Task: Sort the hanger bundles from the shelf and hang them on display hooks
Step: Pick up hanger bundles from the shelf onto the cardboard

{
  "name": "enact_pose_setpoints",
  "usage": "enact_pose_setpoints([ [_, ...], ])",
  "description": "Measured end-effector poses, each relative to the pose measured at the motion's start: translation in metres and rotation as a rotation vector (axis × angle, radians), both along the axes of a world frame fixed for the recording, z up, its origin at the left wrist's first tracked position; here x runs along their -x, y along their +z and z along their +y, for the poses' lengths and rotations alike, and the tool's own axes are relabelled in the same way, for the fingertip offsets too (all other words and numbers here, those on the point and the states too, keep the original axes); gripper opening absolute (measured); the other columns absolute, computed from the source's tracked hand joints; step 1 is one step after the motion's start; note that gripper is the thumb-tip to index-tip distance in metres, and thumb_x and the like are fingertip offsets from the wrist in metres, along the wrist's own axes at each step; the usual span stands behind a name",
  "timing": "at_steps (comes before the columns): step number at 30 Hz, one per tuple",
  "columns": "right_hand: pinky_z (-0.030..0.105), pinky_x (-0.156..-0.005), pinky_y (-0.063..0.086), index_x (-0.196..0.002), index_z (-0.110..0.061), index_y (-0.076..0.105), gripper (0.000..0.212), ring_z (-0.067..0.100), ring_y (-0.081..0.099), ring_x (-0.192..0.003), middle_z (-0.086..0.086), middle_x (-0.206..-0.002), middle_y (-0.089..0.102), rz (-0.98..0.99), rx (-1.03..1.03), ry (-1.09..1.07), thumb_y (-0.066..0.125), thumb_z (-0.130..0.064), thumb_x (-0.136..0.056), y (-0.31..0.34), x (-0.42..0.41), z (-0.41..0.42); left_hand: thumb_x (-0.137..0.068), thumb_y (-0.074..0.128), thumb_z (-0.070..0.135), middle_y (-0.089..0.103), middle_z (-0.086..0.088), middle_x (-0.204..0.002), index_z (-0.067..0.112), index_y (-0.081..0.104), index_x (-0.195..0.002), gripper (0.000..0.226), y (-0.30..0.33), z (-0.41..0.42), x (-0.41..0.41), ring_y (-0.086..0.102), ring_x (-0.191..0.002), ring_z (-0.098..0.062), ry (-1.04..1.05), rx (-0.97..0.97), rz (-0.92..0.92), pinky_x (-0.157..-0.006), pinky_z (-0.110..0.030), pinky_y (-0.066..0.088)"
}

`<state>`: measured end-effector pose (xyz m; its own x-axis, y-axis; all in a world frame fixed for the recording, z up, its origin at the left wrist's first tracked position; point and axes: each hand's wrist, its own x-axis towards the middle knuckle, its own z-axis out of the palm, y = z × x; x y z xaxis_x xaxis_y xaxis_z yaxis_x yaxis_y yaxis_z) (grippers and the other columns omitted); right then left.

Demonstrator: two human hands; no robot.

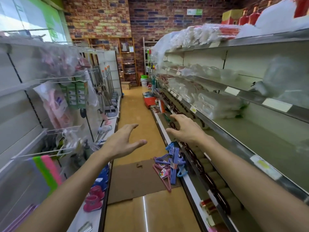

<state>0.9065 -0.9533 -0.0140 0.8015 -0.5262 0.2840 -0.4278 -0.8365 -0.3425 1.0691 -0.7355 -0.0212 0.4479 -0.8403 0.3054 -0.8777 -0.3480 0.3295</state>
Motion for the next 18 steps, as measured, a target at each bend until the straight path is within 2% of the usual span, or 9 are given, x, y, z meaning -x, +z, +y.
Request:
enact_pose_setpoints([
  [4, 0.051, -0.111, 0.038, -0.152, -0.029, 0.031, 0.073, 0.023, 0.040, -0.140, -0.005, -0.158, 0.035, 0.009, -0.001, -0.017, 0.054, -0.061, -0.090, -0.007, -0.053, -0.043, -0.081, 0.052, 0.074, 0.039, 0.001, -0.155, 0.023, 0.030, -0.152, 0.090, -0.010, -0.042, -0.055, 0.043, -0.136, -0.016, -0.007, -0.009, -0.013, -0.107, -0.042, 0.044],
  [9, 0.050, -0.111, 0.038, -0.153, -0.028, 0.031, 0.073, 0.021, 0.039, -0.141, -0.003, -0.157, 0.036, 0.001, -0.012, -0.014, 0.055, -0.060, -0.091, -0.012, -0.132, -0.106, -0.080, 0.051, 0.075, 0.039, 0.001, -0.155, 0.022, 0.030, -0.152, 0.092, -0.019, -0.098, -0.130, 0.041, -0.138, -0.015, -0.001, -0.004, -0.016, -0.106, -0.033, 0.039],
  [18, 0.048, -0.109, 0.041, -0.152, -0.026, 0.032, 0.073, 0.023, 0.043, -0.136, 0.001, -0.154, 0.039, 0.034, -0.047, 0.033, 0.058, -0.057, -0.091, -0.013, -0.284, -0.210, -0.081, 0.056, 0.071, 0.041, -0.001, -0.154, 0.021, 0.032, -0.151, 0.088, -0.017, -0.197, -0.269, 0.046, -0.135, -0.019, 0.060, -0.031, 0.034, -0.104, -0.034, 0.041],
])
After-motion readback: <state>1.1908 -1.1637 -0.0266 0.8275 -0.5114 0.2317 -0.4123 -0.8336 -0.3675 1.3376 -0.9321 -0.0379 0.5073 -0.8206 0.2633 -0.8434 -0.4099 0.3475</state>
